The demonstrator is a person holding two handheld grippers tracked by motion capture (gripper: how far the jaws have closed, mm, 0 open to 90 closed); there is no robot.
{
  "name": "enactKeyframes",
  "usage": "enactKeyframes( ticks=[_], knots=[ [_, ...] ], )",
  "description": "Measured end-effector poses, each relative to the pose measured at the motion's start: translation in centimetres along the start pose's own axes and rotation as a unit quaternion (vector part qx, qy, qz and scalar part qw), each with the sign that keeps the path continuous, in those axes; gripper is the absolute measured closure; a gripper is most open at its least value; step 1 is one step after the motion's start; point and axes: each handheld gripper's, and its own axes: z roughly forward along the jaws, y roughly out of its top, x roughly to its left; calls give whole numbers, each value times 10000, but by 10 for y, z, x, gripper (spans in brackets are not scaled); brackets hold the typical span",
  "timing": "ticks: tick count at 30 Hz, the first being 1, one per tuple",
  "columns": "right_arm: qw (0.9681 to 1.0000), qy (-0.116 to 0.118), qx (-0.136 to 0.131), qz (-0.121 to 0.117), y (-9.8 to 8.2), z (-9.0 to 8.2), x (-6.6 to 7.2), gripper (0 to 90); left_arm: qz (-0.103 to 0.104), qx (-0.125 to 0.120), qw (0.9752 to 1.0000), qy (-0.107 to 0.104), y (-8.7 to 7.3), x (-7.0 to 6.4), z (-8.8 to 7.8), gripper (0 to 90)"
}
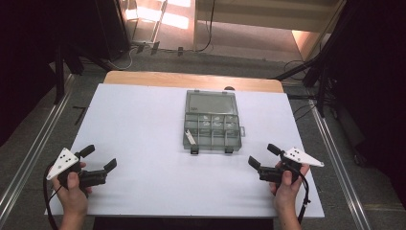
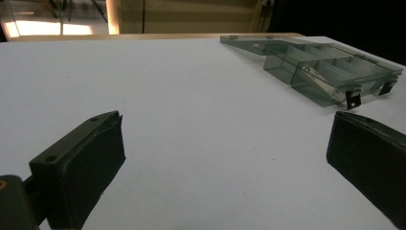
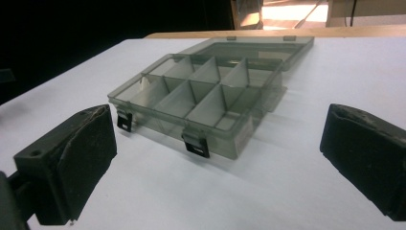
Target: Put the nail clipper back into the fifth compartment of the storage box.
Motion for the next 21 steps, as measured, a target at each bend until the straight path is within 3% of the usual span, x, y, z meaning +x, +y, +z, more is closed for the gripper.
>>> enactKeyframes(
  ticks=[7, 13, 19, 21],
  knots=[
    [9998, -114, -127, 83, -11, -21, -14, 0, -8, 1, 10000, 13, 0, 0, 0, 0],
    [9991, -360, -196, 107, -18, -35, -27, 0, -10, -5, 10000, 12, 0, 0, 0, 0],
    [9979, -460, -391, 240, -19, -49, -37, 0, -15, -17, 10000, 8, 0, 1, 0, 0],
    [9972, -601, -382, 208, -20, -54, -40, 0, -19, -12, 10000, 8, 1, 1, 0, 0]
  ],
)
